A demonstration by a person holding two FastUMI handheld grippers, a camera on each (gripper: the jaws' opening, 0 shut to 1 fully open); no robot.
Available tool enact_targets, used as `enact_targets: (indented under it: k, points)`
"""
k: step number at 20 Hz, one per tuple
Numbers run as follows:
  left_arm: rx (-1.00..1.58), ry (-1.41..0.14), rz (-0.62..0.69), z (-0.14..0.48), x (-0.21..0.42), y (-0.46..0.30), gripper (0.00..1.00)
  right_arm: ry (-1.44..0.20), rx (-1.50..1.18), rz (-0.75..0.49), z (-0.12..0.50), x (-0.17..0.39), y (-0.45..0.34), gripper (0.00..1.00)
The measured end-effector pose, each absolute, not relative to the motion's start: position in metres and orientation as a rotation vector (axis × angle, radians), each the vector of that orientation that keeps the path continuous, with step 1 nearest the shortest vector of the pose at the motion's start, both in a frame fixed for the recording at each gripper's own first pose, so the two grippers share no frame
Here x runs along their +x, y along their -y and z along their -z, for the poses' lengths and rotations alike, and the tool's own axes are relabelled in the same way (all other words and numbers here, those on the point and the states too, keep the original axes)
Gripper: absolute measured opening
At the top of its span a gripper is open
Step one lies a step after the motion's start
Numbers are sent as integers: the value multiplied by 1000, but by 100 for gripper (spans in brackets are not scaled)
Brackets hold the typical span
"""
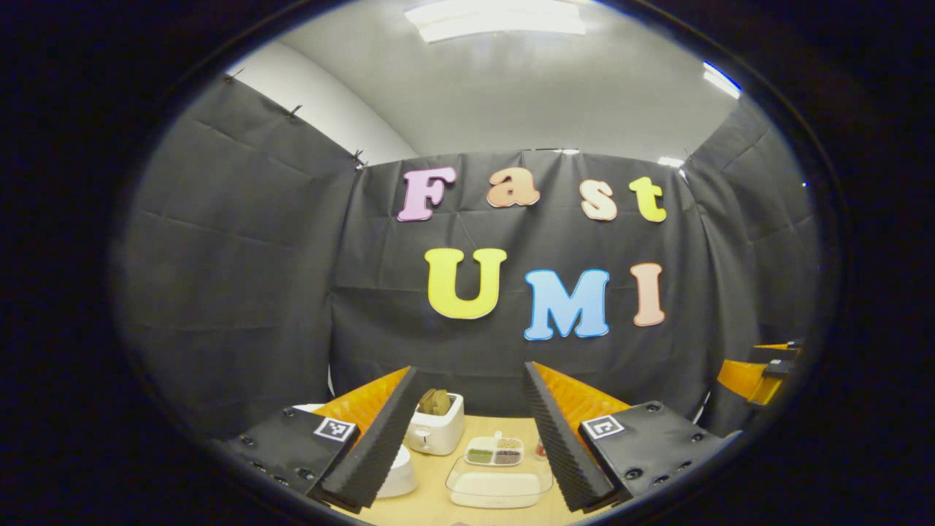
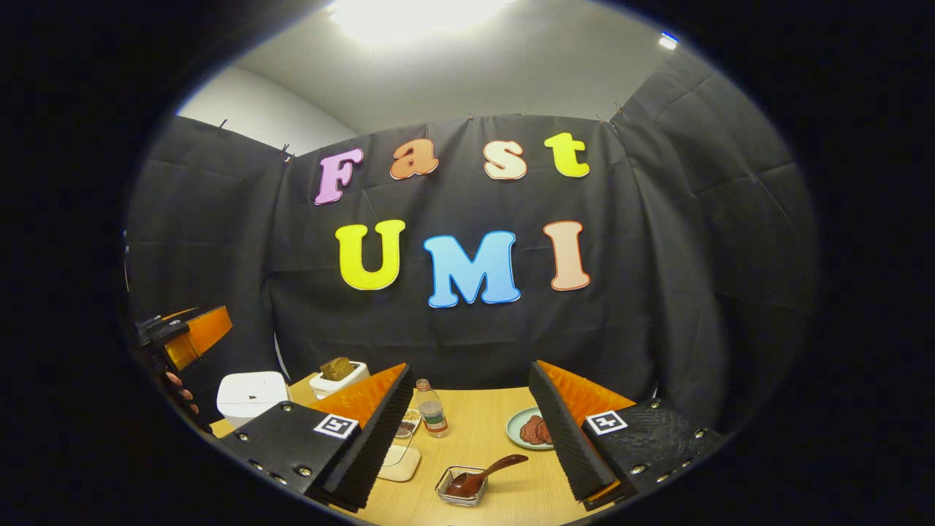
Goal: Close the left gripper, press the button to open the rice cooker; take a wooden spoon from the chopstick holder with the right hand, scoop a spoonful of rice and pour it into the rice cooker, then put the wooden spoon back into the chopstick holder.
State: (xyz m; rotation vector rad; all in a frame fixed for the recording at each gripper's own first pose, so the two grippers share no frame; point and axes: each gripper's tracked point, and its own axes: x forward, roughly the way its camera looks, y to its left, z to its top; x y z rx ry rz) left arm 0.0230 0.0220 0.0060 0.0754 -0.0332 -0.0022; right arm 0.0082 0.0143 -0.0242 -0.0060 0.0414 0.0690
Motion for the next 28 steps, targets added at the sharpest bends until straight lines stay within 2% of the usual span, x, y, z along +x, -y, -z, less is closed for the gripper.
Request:
enact_targets:
  k: [4,5,9,11,12,15,19,28]
  points:
    - [109,-7,-36,10,36,-48,96,-68,1,-121,34,12,-24,98]
    - [106,-13,-67,12,38,-61,92,-79,4,-133,38,13,-26,98]
    - [92,-75,-130,27,58,-116,41,-87,1,-107,39,13,-29,98]
    - [48,-151,-107,50,73,-140,15,-96,1,-81,42,13,-36,98]
    - [14,-193,-94,67,82,-155,10,-91,-3,-73,41,14,-42,98]
    - [-74,-412,-85,136,99,-202,9,-101,-32,-53,47,15,-55,98]
    - [-129,-576,-103,191,112,-252,9,-103,-61,-25,52,17,-63,98]
    - [-171,-717,-139,262,150,-278,8,-136,-89,15,58,27,-63,98]
